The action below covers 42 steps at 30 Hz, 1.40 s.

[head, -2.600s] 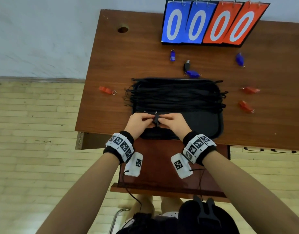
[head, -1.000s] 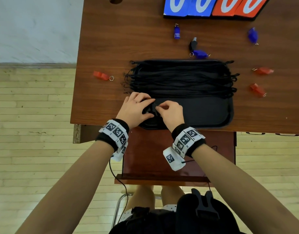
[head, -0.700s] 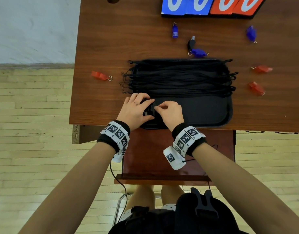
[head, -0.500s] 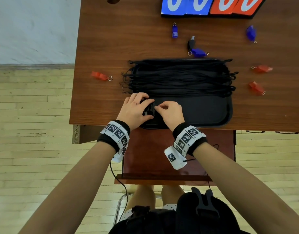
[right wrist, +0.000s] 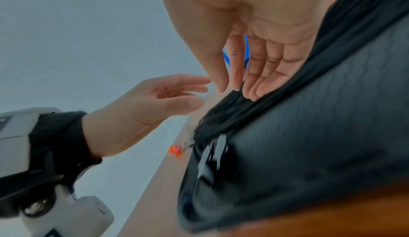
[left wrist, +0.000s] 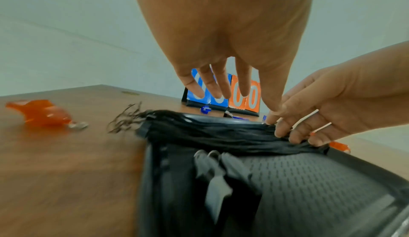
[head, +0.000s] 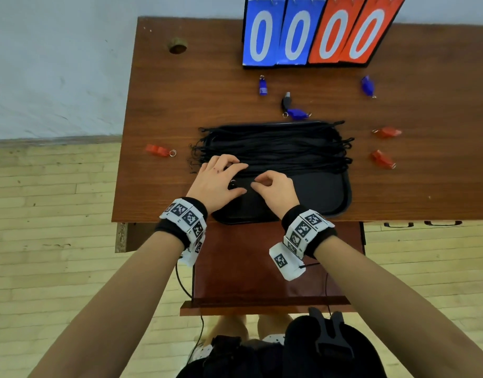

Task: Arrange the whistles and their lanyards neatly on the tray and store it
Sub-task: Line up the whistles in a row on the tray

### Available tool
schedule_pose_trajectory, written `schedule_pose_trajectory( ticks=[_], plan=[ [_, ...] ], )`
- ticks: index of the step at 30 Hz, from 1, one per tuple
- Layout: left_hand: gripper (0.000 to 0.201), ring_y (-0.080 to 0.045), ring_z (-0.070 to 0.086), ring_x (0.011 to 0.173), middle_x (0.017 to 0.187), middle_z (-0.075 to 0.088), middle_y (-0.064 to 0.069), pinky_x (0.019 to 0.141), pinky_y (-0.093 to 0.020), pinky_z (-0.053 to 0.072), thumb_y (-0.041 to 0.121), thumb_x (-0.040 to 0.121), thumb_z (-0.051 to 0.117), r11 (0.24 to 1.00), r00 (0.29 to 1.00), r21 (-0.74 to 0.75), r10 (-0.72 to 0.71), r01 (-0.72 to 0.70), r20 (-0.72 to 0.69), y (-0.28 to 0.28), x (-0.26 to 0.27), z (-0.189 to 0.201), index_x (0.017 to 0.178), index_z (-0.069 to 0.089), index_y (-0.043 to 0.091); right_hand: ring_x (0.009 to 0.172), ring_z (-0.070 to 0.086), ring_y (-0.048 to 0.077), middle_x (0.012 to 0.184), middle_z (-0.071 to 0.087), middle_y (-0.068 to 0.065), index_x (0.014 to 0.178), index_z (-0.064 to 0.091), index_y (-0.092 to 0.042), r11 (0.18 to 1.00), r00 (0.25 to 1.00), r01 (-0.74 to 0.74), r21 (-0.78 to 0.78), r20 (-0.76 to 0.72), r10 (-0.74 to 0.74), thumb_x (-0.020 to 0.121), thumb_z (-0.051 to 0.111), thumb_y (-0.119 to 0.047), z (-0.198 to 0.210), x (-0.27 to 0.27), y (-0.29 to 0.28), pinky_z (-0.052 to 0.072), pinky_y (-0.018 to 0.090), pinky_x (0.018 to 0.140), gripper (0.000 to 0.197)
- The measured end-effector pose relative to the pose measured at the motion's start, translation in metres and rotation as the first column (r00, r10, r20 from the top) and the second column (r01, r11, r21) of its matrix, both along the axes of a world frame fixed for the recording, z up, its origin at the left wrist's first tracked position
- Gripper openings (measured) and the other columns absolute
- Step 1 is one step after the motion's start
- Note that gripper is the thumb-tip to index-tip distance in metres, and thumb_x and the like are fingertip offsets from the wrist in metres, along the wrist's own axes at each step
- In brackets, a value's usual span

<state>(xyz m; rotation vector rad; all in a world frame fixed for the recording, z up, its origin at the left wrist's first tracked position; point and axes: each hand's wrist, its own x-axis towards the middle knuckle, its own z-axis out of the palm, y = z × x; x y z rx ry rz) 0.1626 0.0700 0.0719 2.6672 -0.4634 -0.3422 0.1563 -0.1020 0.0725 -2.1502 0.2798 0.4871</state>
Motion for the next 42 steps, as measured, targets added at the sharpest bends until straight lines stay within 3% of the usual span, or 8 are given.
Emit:
schedule_pose_trajectory(
  ticks=[11, 15, 19, 22, 28, 33, 37, 42],
  plan=[
    [0.051, -0.02, 0.036, 0.125, 0.134, 0.042, 0.003, 0.099, -0.038, 0.031, 0.034, 0.089, 0.058, 0.999, 0.998, 0.019, -0.044, 0.043, 0.055, -0.081, 0.077, 0.038, 0.137, 0.043, 0.027, 0.101, 0.061, 0.018, 0.107, 0.068, 0.007, 0.109, 0.067, -0.009, 0.991, 0.991, 0.094, -0.091, 0.104, -0.085, 0.089, 0.063, -0.021, 0.048, 0.069, -0.09, 0.044, 0.022, 0.083, 0.023],
    [0.051, -0.023, 0.035, 0.127, 0.135, 0.042, 0.0, 0.102, -0.041, 0.03, 0.031, 0.09, 0.057, 0.994, 0.995, 0.036, 0.1, -0.099, -0.027, -0.103, 0.126, 0.033, 0.138, 0.041, 0.027, 0.102, 0.057, 0.018, 0.113, 0.065, 0.007, 0.119, 0.063, -0.012, 0.99, 0.995, -0.044, -0.132, 0.086, 0.056, 0.091, 0.059, -0.018, 0.047, 0.127, -0.106, 0.04, 0.021, 0.09, 0.029],
    [0.047, -0.031, 0.037, 0.127, 0.136, 0.046, -0.009, 0.104, -0.046, 0.034, 0.025, 0.09, 0.056, 0.971, 0.965, 0.002, 0.239, -0.24, -0.113, -0.117, 0.169, 0.021, 0.135, 0.045, 0.022, 0.116, 0.055, 0.027, 0.125, 0.06, 0.01, 0.121, 0.062, -0.019, 0.949, 0.966, -0.228, -0.218, 0.072, 0.248, 0.088, 0.049, -0.007, 0.032, 0.184, -0.108, 0.044, 0.036, 0.102, 0.037],
    [0.05, -0.033, 0.041, 0.126, 0.137, 0.048, -0.013, 0.104, -0.044, 0.037, 0.028, 0.089, 0.058, 0.941, 0.925, -0.045, 0.321, -0.336, -0.202, -0.128, 0.199, 0.007, 0.136, 0.045, 0.017, 0.117, 0.053, 0.03, 0.125, 0.056, 0.013, 0.125, 0.06, -0.02, 0.895, 0.925, -0.347, -0.28, 0.055, 0.375, 0.089, 0.045, -0.002, 0.018, 0.218, -0.109, 0.042, 0.035, 0.102, 0.043],
    [0.042, -0.025, 0.058, 0.108, 0.116, 0.062, -0.01, 0.084, -0.03, 0.044, 0.026, 0.086, 0.065, 0.896, 0.857, -0.069, 0.392, -0.438, -0.335, -0.143, 0.235, -0.016, 0.123, 0.055, 0.01, 0.116, 0.053, 0.03, 0.123, 0.059, 0.014, 0.123, 0.06, -0.01, 0.769, 0.81, -0.575, -0.28, -0.063, 0.583, 0.096, 0.046, -0.014, 0.016, 0.256, -0.108, 0.04, 0.036, 0.099, 0.031],
    [0.041, -0.026, 0.058, 0.108, 0.12, 0.061, -0.011, 0.091, -0.036, 0.048, 0.027, 0.082, 0.068, 0.874, 0.835, -0.009, 0.46, -0.485, -0.302, -0.149, 0.244, -0.03, 0.118, 0.059, 0.011, 0.114, 0.056, 0.03, 0.126, 0.061, 0.014, 0.122, 0.061, -0.008, 0.806, 0.828, -0.556, -0.2, -0.059, 0.557, 0.093, 0.052, -0.012, 0.003, 0.268, -0.106, 0.044, 0.038, 0.099, 0.031],
    [0.029, -0.028, 0.058, 0.105, 0.114, 0.062, -0.012, 0.084, -0.035, 0.046, 0.022, 0.085, 0.063, 0.894, 0.86, 0.045, 0.443, -0.447, -0.255, -0.155, 0.244, -0.028, 0.112, 0.061, 0.01, 0.095, 0.066, 0.027, 0.112, 0.067, 0.013, 0.111, 0.065, -0.01, 0.894, 0.898, -0.44, -0.089, -0.043, 0.438, 0.09, 0.056, -0.012, -0.01, 0.272, -0.105, 0.053, 0.038, 0.089, 0.022],
    [0.035, -0.025, 0.05, 0.113, 0.12, 0.055, -0.01, 0.094, -0.034, 0.042, 0.023, 0.085, 0.065, 0.885, 0.877, -0.102, 0.424, -0.454, -0.224, -0.146, 0.236, -0.022, 0.118, 0.058, 0.013, 0.086, 0.069, 0.02, 0.105, 0.069, 0.008, 0.101, 0.067, -0.012, 0.951, 0.955, -0.296, 0.087, 0.026, 0.295, 0.089, 0.061, -0.015, -0.006, 0.267, -0.11, 0.058, 0.035, 0.083, 0.013]
  ],
)
